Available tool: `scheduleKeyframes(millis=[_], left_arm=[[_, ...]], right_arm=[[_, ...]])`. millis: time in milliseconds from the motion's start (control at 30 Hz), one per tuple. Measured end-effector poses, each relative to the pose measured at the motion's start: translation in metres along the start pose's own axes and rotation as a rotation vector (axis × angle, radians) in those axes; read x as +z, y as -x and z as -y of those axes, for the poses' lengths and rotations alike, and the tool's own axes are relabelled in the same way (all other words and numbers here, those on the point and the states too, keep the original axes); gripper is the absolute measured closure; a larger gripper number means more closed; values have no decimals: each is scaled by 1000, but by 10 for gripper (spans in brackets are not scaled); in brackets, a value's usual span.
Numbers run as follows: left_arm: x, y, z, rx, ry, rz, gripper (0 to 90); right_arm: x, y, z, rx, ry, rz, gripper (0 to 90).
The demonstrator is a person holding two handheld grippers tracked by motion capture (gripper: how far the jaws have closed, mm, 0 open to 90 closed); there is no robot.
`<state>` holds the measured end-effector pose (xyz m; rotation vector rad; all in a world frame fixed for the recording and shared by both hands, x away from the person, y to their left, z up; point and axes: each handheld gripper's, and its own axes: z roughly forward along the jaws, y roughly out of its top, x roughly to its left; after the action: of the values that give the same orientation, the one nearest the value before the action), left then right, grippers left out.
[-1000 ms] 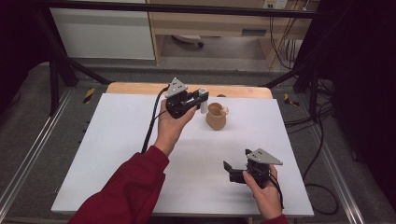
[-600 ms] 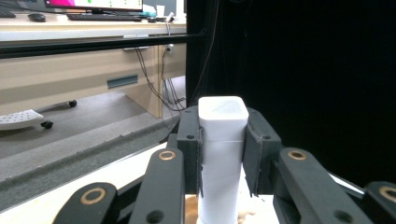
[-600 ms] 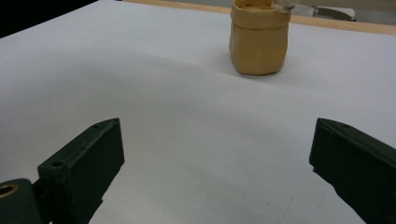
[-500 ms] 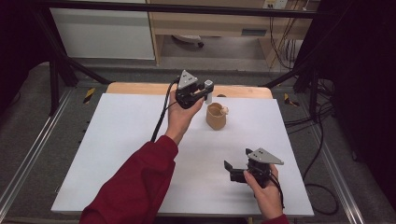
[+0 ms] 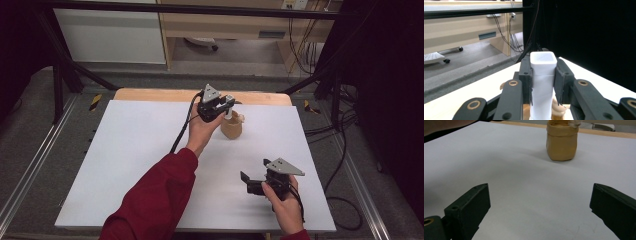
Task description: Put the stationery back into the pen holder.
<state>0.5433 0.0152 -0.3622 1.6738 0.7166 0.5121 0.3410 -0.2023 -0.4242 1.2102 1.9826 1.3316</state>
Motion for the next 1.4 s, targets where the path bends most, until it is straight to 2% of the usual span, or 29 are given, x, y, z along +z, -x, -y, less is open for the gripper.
scheduleKeyframes(millis=[200,367,567,700,767,867,933,1000,1133,1400], left_arm=[[13,-3,11,-17,-19,-21,712],[16,-4,14,-8,-33,-33,712],[18,-3,17,-15,-44,-31,712],[21,-1,21,-17,-58,-14,702],[18,1,21,-1,-60,-25,588],[11,4,16,3,-64,-49,354],[5,6,12,9,-67,-57,236],[-2,7,8,13,-63,-57,154],[-17,8,3,7,-62,-49,79],[-47,11,6,-2,-73,-30,62]], right_arm=[[-1,1,0,4,2,-3,35],[-1,2,0,8,2,-6,35],[-1,1,0,7,4,-5,34],[-1,2,0,9,2,-6,33],[-1,2,0,12,-2,-8,33],[-1,2,0,10,-2,-8,32],[-1,1,0,9,-2,-7,31],[-1,1,-1,8,-3,-6,30],[-2,2,-1,8,-1,1,28],[-2,1,-1,12,-9,2,23]])
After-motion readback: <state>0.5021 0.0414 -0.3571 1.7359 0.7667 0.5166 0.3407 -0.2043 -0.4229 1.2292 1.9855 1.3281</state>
